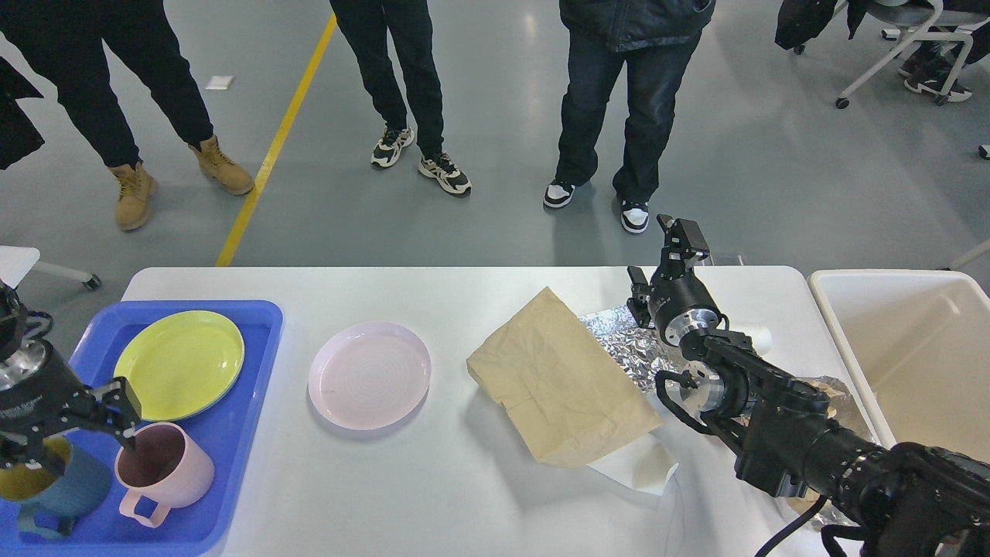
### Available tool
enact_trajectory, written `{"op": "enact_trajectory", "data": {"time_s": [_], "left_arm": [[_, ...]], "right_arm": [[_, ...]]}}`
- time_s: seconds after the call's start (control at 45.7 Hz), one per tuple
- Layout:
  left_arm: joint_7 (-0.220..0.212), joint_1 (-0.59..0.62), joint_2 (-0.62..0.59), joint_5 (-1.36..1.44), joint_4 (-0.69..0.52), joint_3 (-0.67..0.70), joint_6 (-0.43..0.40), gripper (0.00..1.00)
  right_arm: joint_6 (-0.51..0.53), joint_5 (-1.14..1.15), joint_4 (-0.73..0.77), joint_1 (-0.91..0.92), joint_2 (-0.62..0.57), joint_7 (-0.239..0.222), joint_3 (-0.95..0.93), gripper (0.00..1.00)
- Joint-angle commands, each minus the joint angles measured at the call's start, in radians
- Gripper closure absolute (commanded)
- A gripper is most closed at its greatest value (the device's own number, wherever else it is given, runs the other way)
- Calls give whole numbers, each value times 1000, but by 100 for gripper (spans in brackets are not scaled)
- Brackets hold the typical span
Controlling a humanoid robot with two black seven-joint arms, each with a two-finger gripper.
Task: Tidy desktop
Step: 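Release the pink mug on the tray and open the left gripper, then raise the left gripper and move it toward the pink plate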
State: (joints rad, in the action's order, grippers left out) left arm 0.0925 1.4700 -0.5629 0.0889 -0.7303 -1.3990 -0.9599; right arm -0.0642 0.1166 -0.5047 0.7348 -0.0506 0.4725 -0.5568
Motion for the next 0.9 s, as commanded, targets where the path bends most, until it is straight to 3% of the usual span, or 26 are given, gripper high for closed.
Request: {"op": "enact_trajectory", "data": {"time_s": [0.0,0.46,0.679,0.876], "left_arm": [[7,110,63,-14,0,-89,0,7],[7,499,354,-14,3,-130,0,7],[7,512,394,-14,3,-133,0,7],[3,441,403,-20,2,-120,0,7]], "right_arm": [[1,0,0,0,0,0,0,0],[1,0,0,0,0,0,0,0],[0,0,0,0,0,0,0,0],[0,0,0,0,0,0,0,0]]}}
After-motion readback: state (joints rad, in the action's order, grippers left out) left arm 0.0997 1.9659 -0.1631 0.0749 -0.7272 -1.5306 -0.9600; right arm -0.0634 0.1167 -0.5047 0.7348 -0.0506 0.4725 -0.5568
